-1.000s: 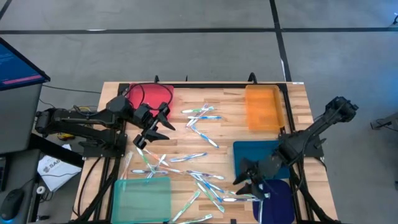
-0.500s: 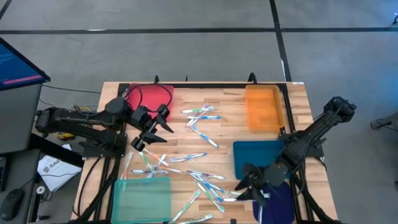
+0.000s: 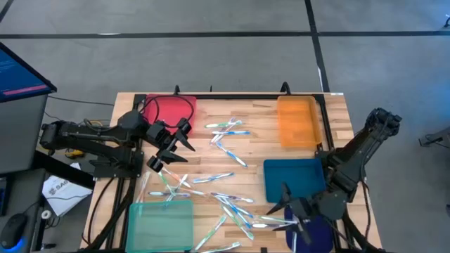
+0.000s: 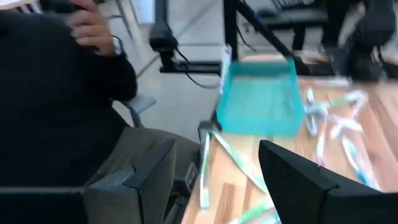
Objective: Pick & Place Toothbrushes
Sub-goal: Put the green toothbrush into the blue bin
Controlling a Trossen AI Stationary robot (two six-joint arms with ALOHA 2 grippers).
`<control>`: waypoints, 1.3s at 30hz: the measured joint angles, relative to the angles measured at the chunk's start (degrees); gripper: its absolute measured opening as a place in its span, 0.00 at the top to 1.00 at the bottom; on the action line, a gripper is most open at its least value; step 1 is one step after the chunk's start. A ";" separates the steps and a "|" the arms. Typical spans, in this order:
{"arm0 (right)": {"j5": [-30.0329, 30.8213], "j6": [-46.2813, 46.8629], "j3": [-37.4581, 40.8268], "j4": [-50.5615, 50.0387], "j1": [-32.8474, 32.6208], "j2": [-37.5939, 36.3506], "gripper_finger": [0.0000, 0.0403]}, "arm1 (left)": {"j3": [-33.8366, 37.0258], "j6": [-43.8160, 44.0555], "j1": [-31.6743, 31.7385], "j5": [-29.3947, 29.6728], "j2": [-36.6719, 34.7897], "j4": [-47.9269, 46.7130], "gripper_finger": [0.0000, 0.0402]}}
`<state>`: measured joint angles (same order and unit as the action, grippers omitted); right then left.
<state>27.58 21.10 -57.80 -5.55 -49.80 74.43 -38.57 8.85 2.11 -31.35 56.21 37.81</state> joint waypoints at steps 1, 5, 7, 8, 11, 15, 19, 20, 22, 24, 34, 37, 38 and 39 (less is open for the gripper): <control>0.13 2.03 -0.02 -1.44 0.16 0.63 0.44 | 0.00 0.00 0.00 0.00 0.00 0.00 0.57; -0.61 6.37 0.14 -7.42 1.51 3.94 0.44 | 0.00 0.16 -0.02 0.00 0.00 0.00 0.57; -2.69 6.88 -0.13 -7.43 2.35 5.75 0.44 | 0.00 0.16 -0.28 0.02 0.00 -0.05 0.57; -4.50 7.08 -0.10 -7.85 2.68 6.73 0.44 | 0.00 0.12 -0.38 0.00 0.00 -0.01 0.57; -9.13 10.50 -0.85 -9.35 3.10 9.65 0.44 | 0.00 0.05 -0.82 0.00 0.00 -0.03 0.57; -12.05 19.21 -5.18 -17.72 2.87 13.39 0.44 | 0.00 0.01 -1.09 0.00 0.00 -0.01 0.57; -15.68 30.03 -9.86 -29.38 1.83 17.47 0.44 | 0.00 -0.01 -1.07 0.01 0.03 0.00 0.57; -17.19 32.47 -10.90 -31.12 1.69 18.63 0.44 | 0.00 -0.01 -1.07 0.00 0.14 0.00 0.57; -19.60 36.82 -12.35 -34.51 1.36 20.55 0.44 | 0.00 -0.01 -1.09 0.00 0.22 -0.09 0.57; -22.21 40.20 -13.46 -35.59 1.26 22.33 0.44 | 0.00 -0.01 -1.09 0.02 0.22 0.01 0.57; -26.17 42.60 -13.94 -38.87 2.52 24.33 0.44 | 0.00 0.01 -1.08 0.00 0.22 -0.01 0.57; -26.08 40.89 -13.94 -39.34 3.44 24.33 0.44 | 0.00 0.00 -1.08 0.00 0.22 -0.01 0.57; -26.08 39.58 -13.90 -39.42 3.69 24.33 0.44 | 0.00 0.01 -1.09 0.00 0.22 -0.01 0.57; -26.06 38.67 -13.63 -38.96 3.93 24.31 0.44 | 0.00 0.01 -1.08 0.00 0.22 -0.01 0.57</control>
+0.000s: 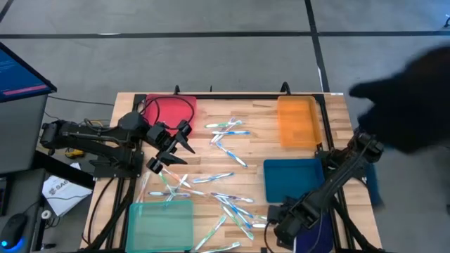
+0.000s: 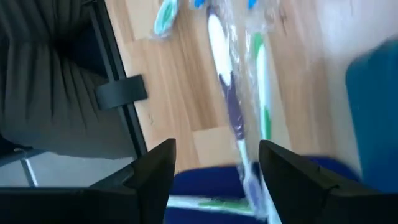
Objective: Pick & Place Toothbrushes
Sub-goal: Put the green toothbrush into the blue bin
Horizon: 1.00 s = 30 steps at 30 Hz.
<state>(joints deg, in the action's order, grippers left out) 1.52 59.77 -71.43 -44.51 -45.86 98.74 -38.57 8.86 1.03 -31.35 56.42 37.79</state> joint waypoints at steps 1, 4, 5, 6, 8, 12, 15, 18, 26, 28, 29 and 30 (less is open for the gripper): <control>0.01 0.02 0.47 0.26 0.24 0.00 0.44 | 0.00 0.00 0.00 0.00 0.00 -0.01 0.57; 0.03 3.13 2.51 -0.22 0.30 0.00 0.44 | 0.00 0.00 0.00 0.00 0.00 -0.01 0.57; 0.04 4.57 3.09 -0.20 0.17 0.00 0.44 | 0.00 0.00 -0.01 0.00 0.00 -0.01 0.57; 0.02 5.73 3.60 -0.07 0.13 0.00 0.44 | 0.00 0.08 0.01 0.00 0.00 -0.04 0.57; 0.02 7.14 4.44 0.06 0.13 0.00 0.44 | 0.00 0.17 -0.01 0.00 -0.02 -0.04 0.57; 2.05 7.22 5.78 2.35 -0.27 0.00 0.44 | 0.00 0.17 0.00 0.00 -0.02 -0.04 0.57; 6.00 7.23 6.94 4.13 -0.75 0.00 0.44 | 0.00 0.17 0.01 0.00 -0.02 -0.04 0.57; 7.35 6.83 6.97 3.82 -0.81 0.00 0.44 | 0.00 0.20 0.00 0.00 -0.02 -0.04 0.57; 8.93 3.57 7.05 4.46 -1.99 3.01 0.44 | 0.00 0.59 -0.30 0.00 -0.02 -0.06 0.57; 8.77 2.89 6.95 6.51 -2.20 4.99 0.44 | 0.00 0.52 -0.82 0.00 -0.02 -0.12 0.57; 8.55 2.64 6.95 6.51 -2.21 5.96 0.44 | 0.00 0.46 -1.06 -0.02 -0.02 -0.15 0.57; 7.94 2.64 7.03 6.01 -2.18 6.76 0.44 | 0.00 0.25 -1.28 -0.04 -0.02 -0.13 0.57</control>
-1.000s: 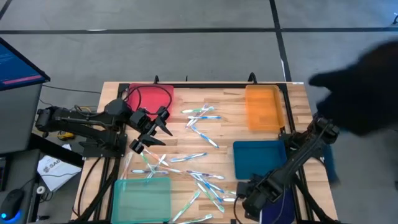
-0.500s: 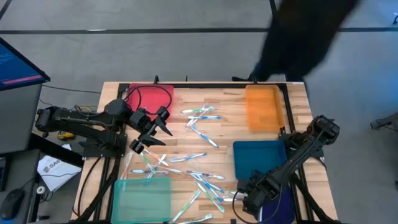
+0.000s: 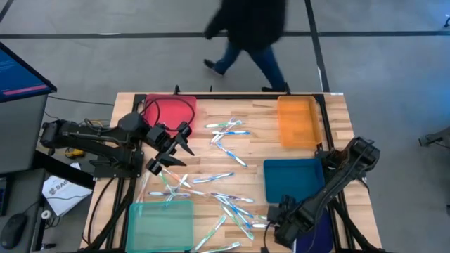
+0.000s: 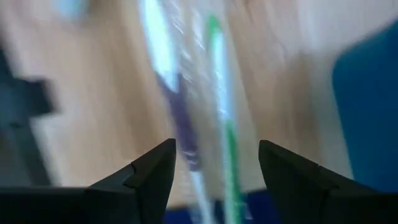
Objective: Pick & Place Toothbrushes
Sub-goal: Put the green toothbrush into the blue bin
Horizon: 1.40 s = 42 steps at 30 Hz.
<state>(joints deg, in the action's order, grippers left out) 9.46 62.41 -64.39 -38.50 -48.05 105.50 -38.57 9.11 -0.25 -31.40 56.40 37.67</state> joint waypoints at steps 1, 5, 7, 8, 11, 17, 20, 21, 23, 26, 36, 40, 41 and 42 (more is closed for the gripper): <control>-0.88 0.01 0.01 0.04 0.05 0.69 0.44 | 0.00 -0.10 -0.26 0.02 0.00 0.02 0.57; -3.46 0.02 -0.01 0.01 0.38 1.70 0.44 | 0.00 -0.16 -0.49 0.02 0.00 0.13 0.57; -3.57 0.02 -0.03 0.00 0.61 1.68 0.44 | 0.00 -0.24 -0.49 0.02 0.00 0.14 0.57; -3.52 0.02 -0.03 -0.06 0.70 1.43 0.44 | 0.00 -0.27 -0.49 0.02 0.00 0.17 0.57; -3.35 0.02 -0.03 -0.22 1.18 0.42 0.44 | 0.00 -0.77 -0.49 0.02 0.00 0.18 0.57; -2.61 -0.17 -0.03 0.04 2.03 -1.60 0.44 | 0.00 -1.30 -0.49 0.03 0.00 0.13 0.57; -2.02 -1.35 -0.03 -0.29 2.37 -1.76 0.44 | 0.00 -1.26 -0.49 0.02 0.00 0.11 0.57; -2.02 -1.41 -0.03 -0.72 2.38 -1.76 0.44 | 0.00 -1.23 -0.49 0.02 0.00 0.11 0.57; -2.04 -1.49 -0.03 -1.22 2.38 -1.64 0.44 | 0.00 -1.21 -0.49 0.02 0.00 0.09 0.57; -2.02 -1.49 -0.03 -2.31 2.38 -1.25 0.44 | 0.00 -1.19 -0.49 0.02 0.00 0.07 0.57; -1.91 -1.33 -0.03 -5.12 2.38 -1.28 0.44 | 0.00 -1.15 -0.49 0.02 0.00 0.05 0.57; -1.91 -0.90 -0.03 -4.80 2.28 -1.18 0.44 | 0.00 -1.15 -0.49 0.02 0.00 0.05 0.57; -1.91 -0.89 -0.04 -4.50 2.22 -0.81 0.44 | 0.00 -1.14 -0.49 0.02 0.00 0.05 0.57; -1.91 -0.87 -0.05 -3.98 2.18 -0.29 0.44 | 0.00 -1.12 -0.49 0.02 0.00 0.05 0.57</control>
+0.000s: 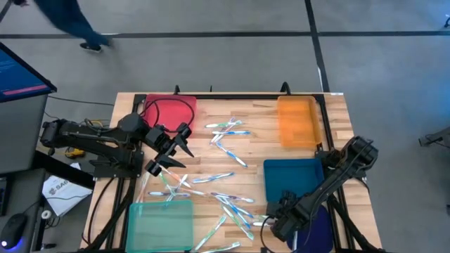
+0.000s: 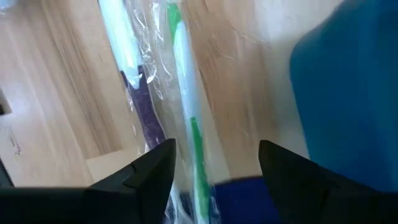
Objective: Pick & Place Toothbrushes
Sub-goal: Put the green toothbrush into the blue bin
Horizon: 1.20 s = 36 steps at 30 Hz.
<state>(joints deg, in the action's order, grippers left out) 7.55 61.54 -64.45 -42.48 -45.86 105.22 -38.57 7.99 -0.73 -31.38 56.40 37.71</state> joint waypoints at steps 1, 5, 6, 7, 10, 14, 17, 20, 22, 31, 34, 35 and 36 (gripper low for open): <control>0.00 0.00 0.00 0.29 -0.23 0.48 0.44 | 0.00 0.12 0.00 0.00 0.00 0.00 0.57; 0.02 -0.49 -0.15 0.87 -0.68 2.08 0.44 | 0.00 0.39 0.00 0.00 0.00 -0.04 0.57; -0.05 -0.53 -0.16 0.72 -0.68 2.50 0.44 | 0.00 0.39 0.00 0.01 0.00 -0.03 0.57; 0.03 -0.60 -0.17 0.67 -0.59 2.64 0.44 | 0.00 0.40 0.00 0.00 0.00 -0.05 0.57; -0.39 -1.76 -0.15 0.74 -0.44 2.64 0.44 | 0.00 0.41 -0.02 0.00 0.00 -0.02 0.57; -0.21 -2.99 -0.11 0.87 -0.61 2.68 0.44 | 0.00 0.41 -0.02 0.00 0.00 0.00 0.57; -0.23 -3.02 -0.08 1.14 -0.61 2.68 0.44 | 0.00 0.41 -0.02 0.02 0.00 0.00 0.57; -0.26 -2.36 0.02 1.91 -0.57 2.68 0.44 | 0.00 0.41 -0.02 0.01 0.00 0.00 0.57; -0.18 1.04 0.02 2.32 -0.57 2.72 0.44 | 0.00 0.41 -0.02 0.00 0.00 0.00 0.57; -0.26 4.07 0.00 1.53 -0.48 2.75 0.51 | 0.00 0.41 0.00 0.00 0.00 0.00 0.57; -0.42 4.01 0.00 0.77 -0.57 2.77 0.63 | 0.00 0.41 -0.02 0.00 0.00 0.00 0.57; -0.50 3.89 0.00 0.70 -0.57 2.77 0.68 | 0.00 0.41 -0.02 0.00 0.00 0.00 0.57; -0.71 3.72 -0.01 0.71 -0.57 2.77 0.74 | 0.00 0.41 -0.02 0.00 0.00 0.00 0.57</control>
<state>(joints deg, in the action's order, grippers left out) 6.84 65.26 -64.45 -41.77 -46.44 107.98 -38.57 8.40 -0.75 -31.38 56.40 37.71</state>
